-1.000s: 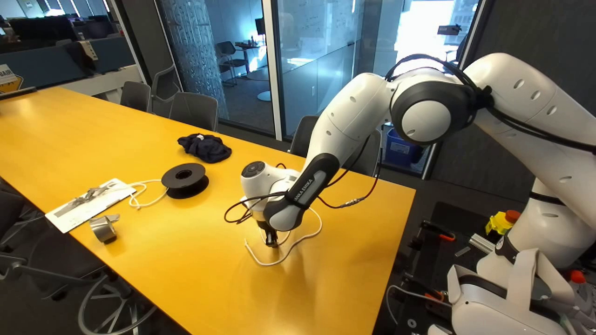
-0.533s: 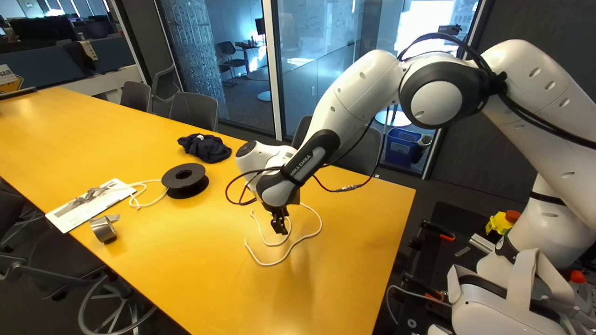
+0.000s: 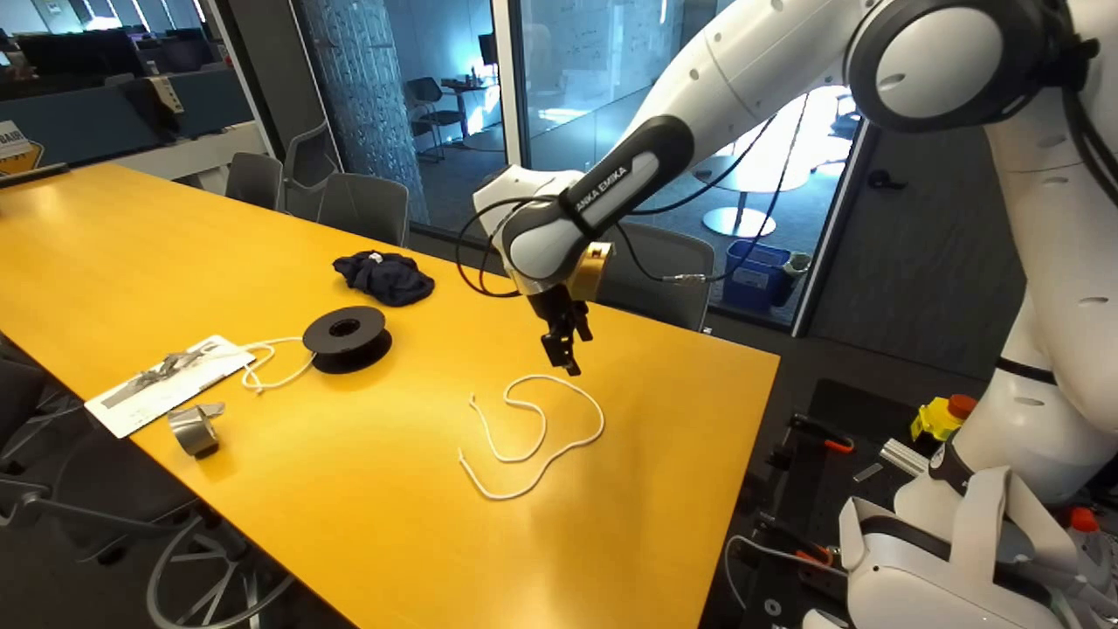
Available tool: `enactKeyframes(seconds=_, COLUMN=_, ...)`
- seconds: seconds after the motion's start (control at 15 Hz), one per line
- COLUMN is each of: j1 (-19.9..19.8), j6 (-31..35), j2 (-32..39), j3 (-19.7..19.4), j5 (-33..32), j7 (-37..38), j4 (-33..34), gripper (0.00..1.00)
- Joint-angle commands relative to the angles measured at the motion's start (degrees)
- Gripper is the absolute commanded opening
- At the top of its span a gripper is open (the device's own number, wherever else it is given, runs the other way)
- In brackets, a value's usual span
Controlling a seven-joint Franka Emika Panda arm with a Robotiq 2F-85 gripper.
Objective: Untangle the rope
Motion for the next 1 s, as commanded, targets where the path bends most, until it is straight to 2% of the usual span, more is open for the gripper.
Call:
enactKeyframes(seconds=0.0, j1=-2.64, j6=0.07, j2=-13.27, j3=-0.6, j5=3.25, j7=3.64, j4=-13.03, gripper=1.0)
enactKeyframes(seconds=0.27, j1=-5.06, j6=2.0, j2=-25.34, j3=-1.22, j5=4.47, j7=3.24, j4=-25.28, gripper=1.0)
enactKeyframes(seconds=0.53, j1=-5.95, j6=14.36, j2=-37.83, j3=-2.2, j5=1.17, j7=3.29, j4=-37.55, gripper=1.0)
enactKeyframes(seconds=0.8, j1=-6.46, j6=21.76, j2=-50.04, j3=-3.04, j5=5.04, j7=2.96, j4=-47.3, gripper=1.0)
enactKeyframes(seconds=0.93, j1=-5.92, j6=21.4, j2=-55.9, j3=-4.64, j5=10.93, j7=1.16, j4=-50.68, gripper=1.0)
